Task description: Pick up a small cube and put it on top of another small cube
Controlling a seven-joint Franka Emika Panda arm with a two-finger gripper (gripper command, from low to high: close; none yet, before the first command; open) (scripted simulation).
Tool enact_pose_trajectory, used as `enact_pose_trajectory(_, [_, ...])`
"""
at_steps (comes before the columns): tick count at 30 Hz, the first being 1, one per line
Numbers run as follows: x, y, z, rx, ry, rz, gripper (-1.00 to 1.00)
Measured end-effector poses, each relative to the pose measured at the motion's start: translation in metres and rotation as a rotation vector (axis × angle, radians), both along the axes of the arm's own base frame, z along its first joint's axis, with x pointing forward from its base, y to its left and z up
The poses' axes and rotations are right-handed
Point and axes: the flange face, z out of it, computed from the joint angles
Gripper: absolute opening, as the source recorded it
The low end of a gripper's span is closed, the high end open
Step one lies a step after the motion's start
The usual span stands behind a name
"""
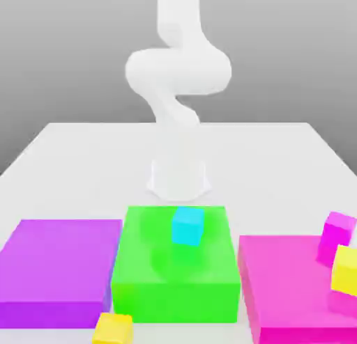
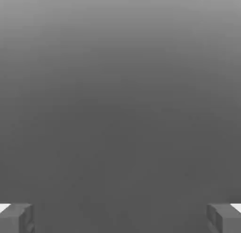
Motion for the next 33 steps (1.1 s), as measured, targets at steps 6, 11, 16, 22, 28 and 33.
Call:
enact_pose_trajectory(6, [0.069,-0.020,-0.089,0.005,0.161,-0.020,0.00])
enact_pose_trajectory(11, [0.109,-0.038,-0.172,0.011,0.291,-0.038,0.00])
enact_pose_trajectory(16, [0.133,-0.056,-0.261,0.019,0.421,-0.056,0.00])
enact_pose_trajectory(22, [0.139,-0.080,-0.372,0.031,0.576,-0.082,0.00])
enact_pose_trajectory(28, [0.123,-0.096,-0.480,0.042,0.720,-0.098,0.00])
enact_pose_trajectory(33, [0.121,-0.097,-0.545,0.043,0.733,-0.100,-1.00])
